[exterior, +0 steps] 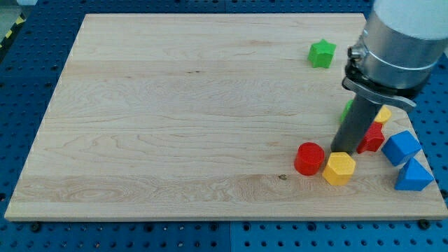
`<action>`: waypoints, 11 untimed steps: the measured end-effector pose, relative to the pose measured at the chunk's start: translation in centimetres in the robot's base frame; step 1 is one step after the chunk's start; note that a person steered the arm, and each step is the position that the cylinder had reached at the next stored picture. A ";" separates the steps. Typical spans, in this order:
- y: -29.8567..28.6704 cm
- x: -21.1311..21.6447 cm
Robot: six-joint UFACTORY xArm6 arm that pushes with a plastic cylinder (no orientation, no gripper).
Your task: Move the red star along with green circle towards center right
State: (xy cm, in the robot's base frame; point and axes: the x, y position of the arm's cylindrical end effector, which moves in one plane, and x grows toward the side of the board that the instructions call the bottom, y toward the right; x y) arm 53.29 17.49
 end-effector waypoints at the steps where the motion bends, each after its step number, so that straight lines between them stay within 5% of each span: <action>1: 0.2 1.2; 4: 2.6 3.2; 11: 5.0 0.4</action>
